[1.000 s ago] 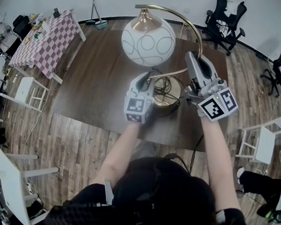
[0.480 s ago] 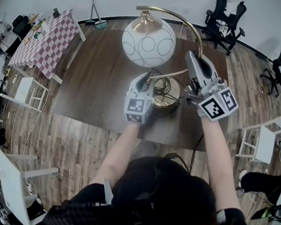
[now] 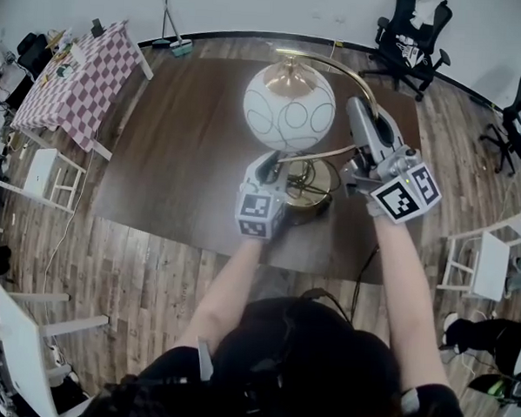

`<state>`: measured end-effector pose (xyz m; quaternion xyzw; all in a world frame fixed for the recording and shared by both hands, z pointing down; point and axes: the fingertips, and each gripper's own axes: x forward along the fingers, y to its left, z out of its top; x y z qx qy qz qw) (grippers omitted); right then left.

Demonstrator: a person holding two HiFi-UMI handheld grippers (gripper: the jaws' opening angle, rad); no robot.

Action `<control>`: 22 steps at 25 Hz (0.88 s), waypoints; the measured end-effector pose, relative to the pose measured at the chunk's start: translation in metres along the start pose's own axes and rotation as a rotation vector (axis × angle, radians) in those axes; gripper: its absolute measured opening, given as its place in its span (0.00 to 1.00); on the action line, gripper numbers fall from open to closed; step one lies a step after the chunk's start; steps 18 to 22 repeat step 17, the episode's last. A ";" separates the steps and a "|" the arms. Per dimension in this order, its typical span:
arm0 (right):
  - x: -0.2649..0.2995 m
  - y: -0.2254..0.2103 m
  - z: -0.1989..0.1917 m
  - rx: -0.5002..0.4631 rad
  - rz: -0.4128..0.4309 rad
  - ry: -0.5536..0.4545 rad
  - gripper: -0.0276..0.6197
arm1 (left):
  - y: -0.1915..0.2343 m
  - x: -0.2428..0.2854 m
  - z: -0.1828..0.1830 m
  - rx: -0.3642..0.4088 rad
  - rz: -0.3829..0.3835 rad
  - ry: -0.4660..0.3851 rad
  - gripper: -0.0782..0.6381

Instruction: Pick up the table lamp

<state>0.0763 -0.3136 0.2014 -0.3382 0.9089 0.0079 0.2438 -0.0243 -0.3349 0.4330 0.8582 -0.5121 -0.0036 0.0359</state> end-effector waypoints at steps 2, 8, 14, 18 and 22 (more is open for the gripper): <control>0.005 0.006 -0.003 -0.007 0.022 0.004 0.04 | 0.001 -0.001 -0.005 -0.020 0.006 0.001 0.20; 0.002 0.004 -0.011 0.038 0.035 -0.021 0.04 | 0.015 -0.002 -0.007 0.009 0.034 -0.001 0.20; 0.003 0.005 -0.013 0.039 0.047 -0.023 0.04 | 0.016 0.000 -0.011 0.004 0.033 0.008 0.20; 0.007 0.007 -0.009 0.030 0.067 -0.021 0.04 | 0.015 0.002 -0.009 -0.006 0.035 0.002 0.20; 0.007 0.007 -0.009 0.030 0.067 -0.021 0.04 | 0.015 0.002 -0.009 -0.006 0.035 0.002 0.20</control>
